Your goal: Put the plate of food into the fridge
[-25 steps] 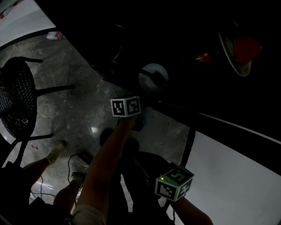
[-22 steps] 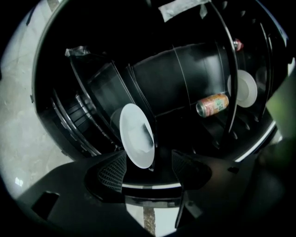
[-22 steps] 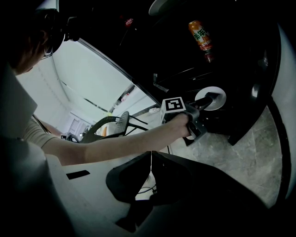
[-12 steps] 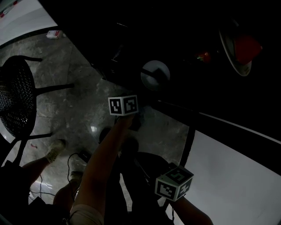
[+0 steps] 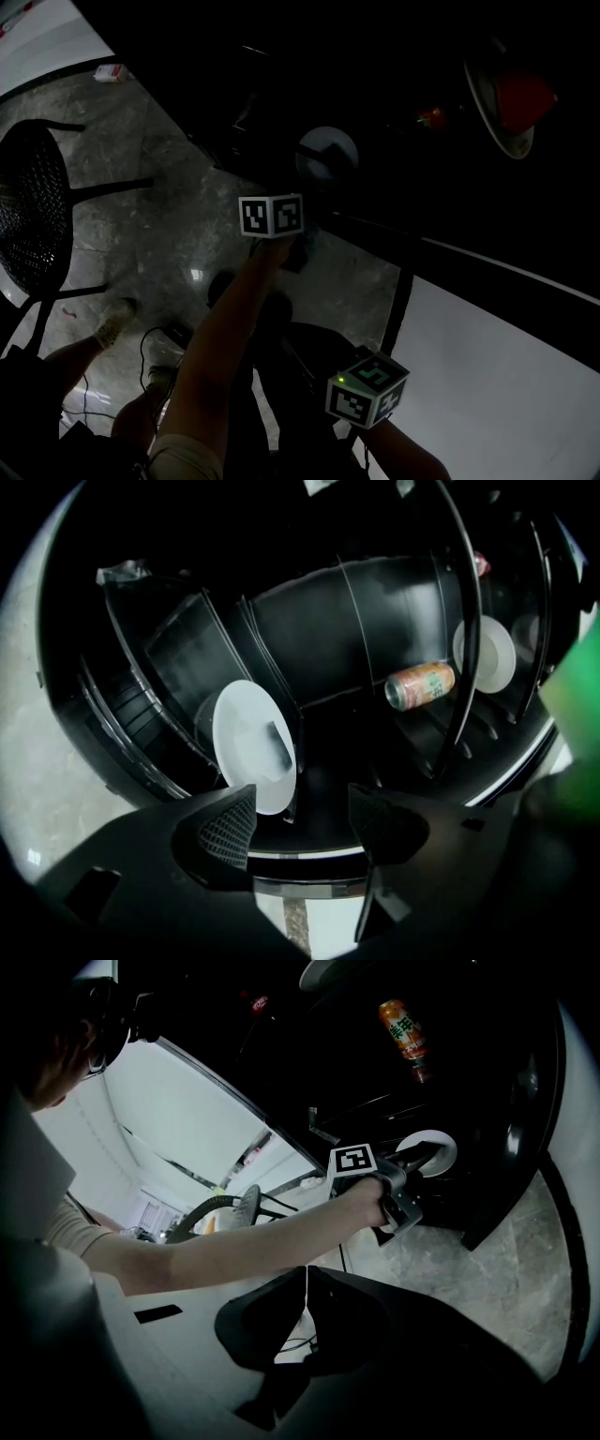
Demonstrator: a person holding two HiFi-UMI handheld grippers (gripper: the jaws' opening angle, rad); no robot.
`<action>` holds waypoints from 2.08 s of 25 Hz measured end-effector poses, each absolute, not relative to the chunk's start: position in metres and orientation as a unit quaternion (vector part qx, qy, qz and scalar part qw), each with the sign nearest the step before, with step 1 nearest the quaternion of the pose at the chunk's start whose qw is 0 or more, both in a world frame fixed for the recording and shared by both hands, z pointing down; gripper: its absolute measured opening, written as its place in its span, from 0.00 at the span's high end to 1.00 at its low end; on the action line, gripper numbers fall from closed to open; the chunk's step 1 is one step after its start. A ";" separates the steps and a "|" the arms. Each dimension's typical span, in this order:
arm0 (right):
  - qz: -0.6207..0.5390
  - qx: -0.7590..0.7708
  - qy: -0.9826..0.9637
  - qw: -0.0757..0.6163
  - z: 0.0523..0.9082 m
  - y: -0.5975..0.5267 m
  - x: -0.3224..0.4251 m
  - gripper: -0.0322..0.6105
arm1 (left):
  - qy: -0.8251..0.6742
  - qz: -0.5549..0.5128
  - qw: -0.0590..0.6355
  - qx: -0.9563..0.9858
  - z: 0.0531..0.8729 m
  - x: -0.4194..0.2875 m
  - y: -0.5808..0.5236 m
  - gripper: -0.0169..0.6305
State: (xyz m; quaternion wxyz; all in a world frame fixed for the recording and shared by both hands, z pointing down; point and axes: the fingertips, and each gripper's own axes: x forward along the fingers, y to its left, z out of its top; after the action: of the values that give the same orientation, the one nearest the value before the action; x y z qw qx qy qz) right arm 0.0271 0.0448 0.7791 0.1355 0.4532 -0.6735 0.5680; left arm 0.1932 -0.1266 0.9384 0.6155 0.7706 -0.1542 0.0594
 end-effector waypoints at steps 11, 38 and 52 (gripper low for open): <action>0.572 0.456 -0.669 0.135 0.783 0.049 0.030 0.92 | -0.153 0.066 0.617 0.769 0.945 0.186 -0.119 0.53; 0.574 0.445 -0.674 0.137 0.770 0.046 0.033 0.92 | -0.167 0.078 0.571 0.800 0.923 0.155 -0.128 0.53; 0.553 0.412 -0.708 0.154 0.703 0.020 0.014 0.92 | -0.208 0.123 0.528 0.814 0.843 0.045 -0.122 0.54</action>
State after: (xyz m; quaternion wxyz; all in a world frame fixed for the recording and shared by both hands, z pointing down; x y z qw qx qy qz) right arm 0.0137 0.0203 0.7032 0.1542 0.4116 -0.7077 0.5532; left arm 0.0448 -0.1220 0.8426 0.5279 0.8143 -0.2076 0.1228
